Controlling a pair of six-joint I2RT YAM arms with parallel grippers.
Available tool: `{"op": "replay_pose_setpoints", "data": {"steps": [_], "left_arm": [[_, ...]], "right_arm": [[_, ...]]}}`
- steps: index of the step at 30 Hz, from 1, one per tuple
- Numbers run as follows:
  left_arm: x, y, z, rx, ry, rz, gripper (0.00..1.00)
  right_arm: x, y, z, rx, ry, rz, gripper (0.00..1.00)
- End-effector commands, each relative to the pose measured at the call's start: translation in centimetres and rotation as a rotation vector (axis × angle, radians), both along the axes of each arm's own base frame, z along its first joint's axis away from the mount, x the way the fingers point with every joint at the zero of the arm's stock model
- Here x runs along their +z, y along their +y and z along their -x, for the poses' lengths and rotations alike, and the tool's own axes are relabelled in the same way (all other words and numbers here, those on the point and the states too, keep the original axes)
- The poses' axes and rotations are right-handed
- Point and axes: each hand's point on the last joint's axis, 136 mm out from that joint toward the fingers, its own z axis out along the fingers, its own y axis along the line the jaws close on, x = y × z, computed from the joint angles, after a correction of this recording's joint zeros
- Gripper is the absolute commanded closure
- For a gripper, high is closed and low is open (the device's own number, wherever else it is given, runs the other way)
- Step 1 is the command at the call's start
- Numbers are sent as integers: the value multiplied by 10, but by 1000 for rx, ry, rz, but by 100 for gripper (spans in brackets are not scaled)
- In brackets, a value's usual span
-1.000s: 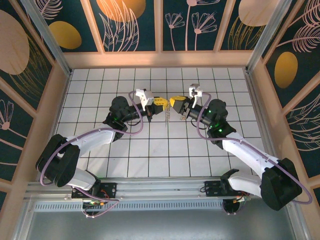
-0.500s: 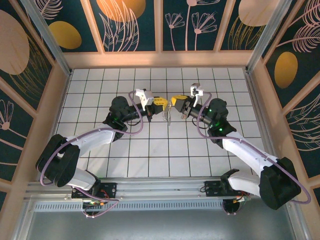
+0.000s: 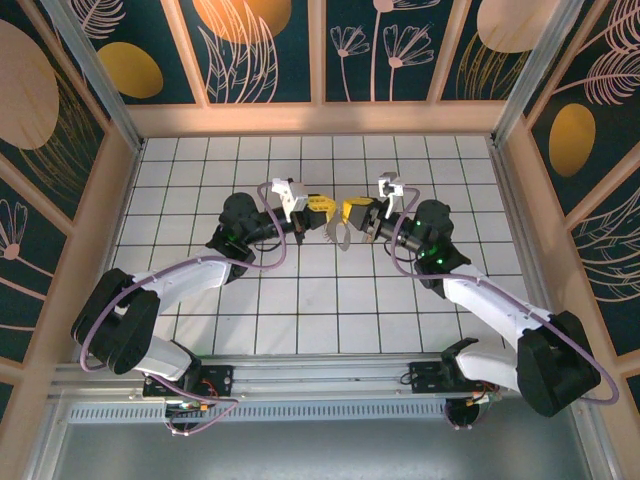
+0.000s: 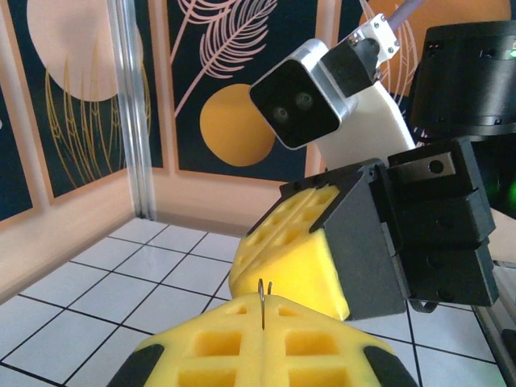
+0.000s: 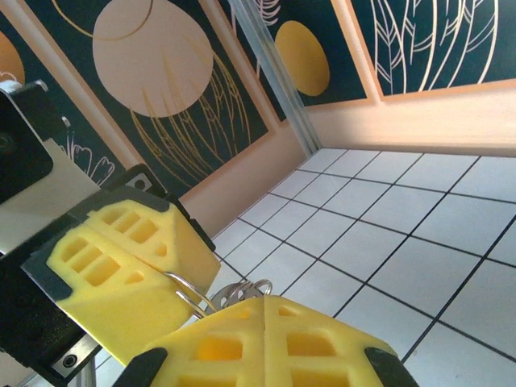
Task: Put the keys on the keyring
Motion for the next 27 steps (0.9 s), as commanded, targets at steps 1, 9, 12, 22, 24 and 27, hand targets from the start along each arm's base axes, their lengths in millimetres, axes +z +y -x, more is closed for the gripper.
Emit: {"op": "replay_pose_setpoints", "data": {"steps": [1, 9, 12, 22, 24, 27], "left_arm": [[29, -3, 8, -37, -81, 55, 100], [25, -4, 6, -35, -72, 51, 100], [25, -4, 6, -33, -73, 54, 100], [28, -6, 5, -53, -56, 95, 100], [31, -6, 5, -61, -53, 106, 100], [35, -7, 6, -69, -50, 119, 100]], "right_arm": [[1, 3, 6, 42, -9, -9, 100], [1, -9, -2, -20, -3, -6, 100], [6, -30, -9, -78, 3, -39, 96], [23, -57, -10, -122, -23, -92, 54], [27, -56, -10, -114, -36, -100, 49], [33, -53, -9, -94, -56, -114, 44]]}}
